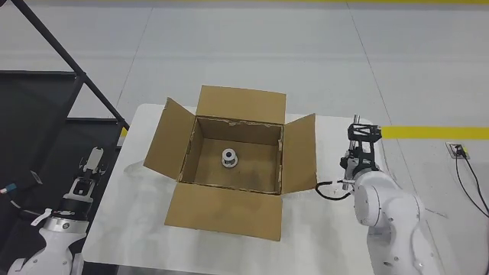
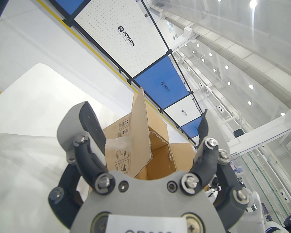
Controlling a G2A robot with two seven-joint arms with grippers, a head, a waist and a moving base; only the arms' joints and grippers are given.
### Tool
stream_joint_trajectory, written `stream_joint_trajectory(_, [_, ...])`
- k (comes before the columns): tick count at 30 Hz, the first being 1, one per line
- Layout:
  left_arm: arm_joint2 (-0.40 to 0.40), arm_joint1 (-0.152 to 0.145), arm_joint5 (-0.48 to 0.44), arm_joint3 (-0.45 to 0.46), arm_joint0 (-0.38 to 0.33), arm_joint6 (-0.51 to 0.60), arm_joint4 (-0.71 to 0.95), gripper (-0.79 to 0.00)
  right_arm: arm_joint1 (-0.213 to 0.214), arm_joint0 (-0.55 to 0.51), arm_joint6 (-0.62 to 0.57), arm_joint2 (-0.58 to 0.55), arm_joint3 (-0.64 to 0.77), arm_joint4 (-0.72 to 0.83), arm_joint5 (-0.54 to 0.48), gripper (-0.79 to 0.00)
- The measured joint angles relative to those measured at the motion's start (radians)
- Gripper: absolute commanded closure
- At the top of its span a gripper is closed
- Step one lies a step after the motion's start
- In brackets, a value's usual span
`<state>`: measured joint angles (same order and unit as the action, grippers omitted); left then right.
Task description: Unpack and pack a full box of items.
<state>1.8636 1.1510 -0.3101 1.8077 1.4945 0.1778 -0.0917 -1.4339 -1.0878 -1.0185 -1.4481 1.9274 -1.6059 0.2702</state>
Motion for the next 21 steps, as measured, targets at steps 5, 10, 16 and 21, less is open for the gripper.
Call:
stream_joint_trajectory(5, [0.0, 0.0, 0.0, 0.0, 0.0, 0.0, 0.0, -0.785, -0.014, -0.006, 0.116, 0.149, 0.148, -0.159, 0.082, 0.0])
stream_joint_trajectory(10, [0.0, 0.0, 0.0, 0.0, 0.0, 0.0, 0.0, -0.785, -0.032, 0.083, 0.147, 0.31, 0.111, -0.119, -0.022, 0.0])
stream_joint_trajectory(16, [0.0, 0.0, 0.0, 0.0, 0.0, 0.0, 0.0, -0.785, -0.075, 0.329, 0.098, 0.457, -0.188, 0.037, -0.168, 0.0])
stream_joint_trajectory(21, [0.0, 0.0, 0.0, 0.0, 0.0, 0.0, 0.0, -0.785, -0.124, 0.534, 0.048, 0.549, -0.523, 0.214, -0.265, 0.0])
